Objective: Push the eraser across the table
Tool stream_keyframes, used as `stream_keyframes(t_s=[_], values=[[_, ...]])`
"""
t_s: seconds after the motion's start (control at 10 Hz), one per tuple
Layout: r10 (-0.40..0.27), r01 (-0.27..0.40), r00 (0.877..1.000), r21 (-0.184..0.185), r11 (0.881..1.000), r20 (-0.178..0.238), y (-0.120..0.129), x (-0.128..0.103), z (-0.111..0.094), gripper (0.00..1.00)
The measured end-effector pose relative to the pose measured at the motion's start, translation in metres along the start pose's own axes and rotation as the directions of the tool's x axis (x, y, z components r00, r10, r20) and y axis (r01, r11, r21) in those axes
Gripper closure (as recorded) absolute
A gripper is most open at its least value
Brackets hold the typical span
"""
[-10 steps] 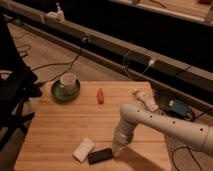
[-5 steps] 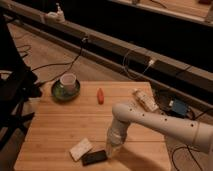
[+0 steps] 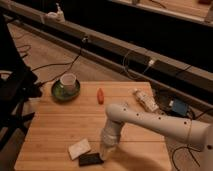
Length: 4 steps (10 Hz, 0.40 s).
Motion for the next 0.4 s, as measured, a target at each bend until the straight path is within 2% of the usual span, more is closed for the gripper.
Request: stream_keyframes(t_s=[0.1,0.2,0.3,0.4], values=[[0.025,-0.023,0.999,0.069,0.997,-0.031,-0.007,0.013,-0.021,1.0],[0.071,-0.062,0.996,0.143,0.988,-0.056,-0.012,0.027,-0.045,1.0],[0.142,-0.122,0.987,0.232,0.965,-0.074,-0.011,0.045,-0.076,1.0],[0.182,-0.152,0.98,0.279,0.948,-0.083,-0.009,0.056,-0.092,0.99]])
